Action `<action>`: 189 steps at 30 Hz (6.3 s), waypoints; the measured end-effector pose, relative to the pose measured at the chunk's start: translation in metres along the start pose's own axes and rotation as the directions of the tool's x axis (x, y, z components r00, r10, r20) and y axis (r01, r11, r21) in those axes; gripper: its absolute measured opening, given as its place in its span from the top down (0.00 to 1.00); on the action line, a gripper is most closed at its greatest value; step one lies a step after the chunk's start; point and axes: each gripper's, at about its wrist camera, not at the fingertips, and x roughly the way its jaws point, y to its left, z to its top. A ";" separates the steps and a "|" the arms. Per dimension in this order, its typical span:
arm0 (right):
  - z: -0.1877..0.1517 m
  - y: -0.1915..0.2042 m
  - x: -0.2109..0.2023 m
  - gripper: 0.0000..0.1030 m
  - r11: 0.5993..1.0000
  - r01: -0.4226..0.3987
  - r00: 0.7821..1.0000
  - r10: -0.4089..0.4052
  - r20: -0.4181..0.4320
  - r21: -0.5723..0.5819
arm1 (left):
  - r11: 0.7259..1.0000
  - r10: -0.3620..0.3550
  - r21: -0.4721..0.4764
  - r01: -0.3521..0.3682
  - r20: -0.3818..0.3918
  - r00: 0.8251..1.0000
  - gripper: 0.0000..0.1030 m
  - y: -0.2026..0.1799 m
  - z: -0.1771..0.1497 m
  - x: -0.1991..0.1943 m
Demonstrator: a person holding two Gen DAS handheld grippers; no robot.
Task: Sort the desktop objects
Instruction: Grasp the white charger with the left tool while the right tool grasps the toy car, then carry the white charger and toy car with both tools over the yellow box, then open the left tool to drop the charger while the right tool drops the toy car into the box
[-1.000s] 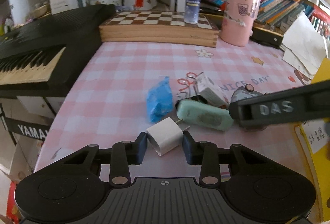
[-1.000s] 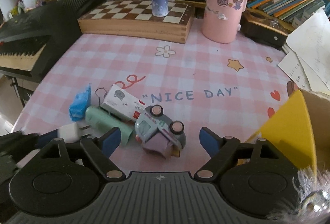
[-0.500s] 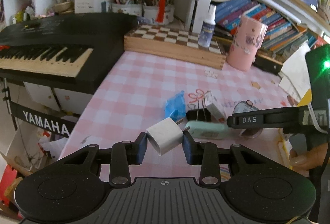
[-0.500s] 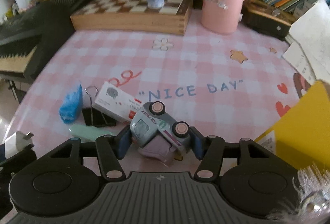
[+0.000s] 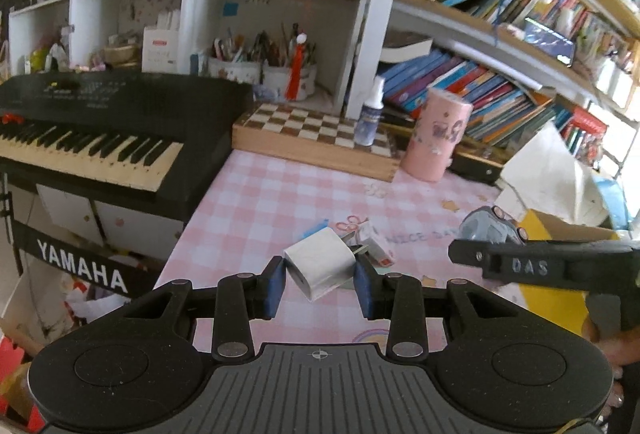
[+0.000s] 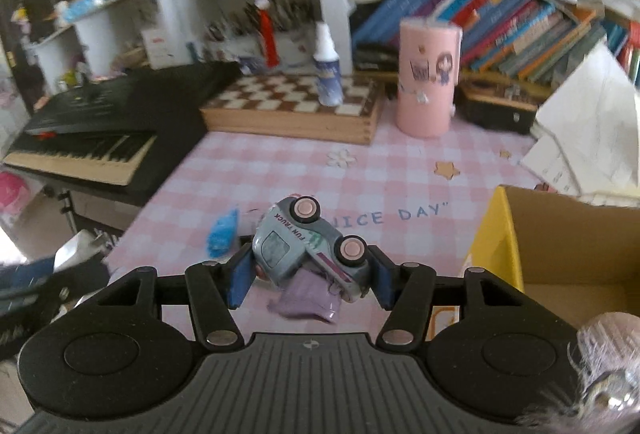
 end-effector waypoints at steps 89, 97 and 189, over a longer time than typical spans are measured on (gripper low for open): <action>-0.228 -0.040 -0.229 0.46 0.887 0.303 0.952 -0.266 -0.149 0.350 | 0.822 -0.439 0.271 0.501 -0.261 0.860 0.65 -0.134 -0.122 -0.110; -0.222 -0.056 -0.226 0.46 0.885 0.308 0.950 -0.269 -0.155 0.351 | 0.808 -0.449 0.289 0.513 -0.261 0.854 0.65 -0.153 -0.119 -0.102; -0.016 -0.230 -0.003 0.47 0.978 0.020 0.958 -0.078 -0.275 -0.206 | 0.901 -0.255 0.355 0.251 -0.037 0.966 0.45 -0.273 -0.058 0.007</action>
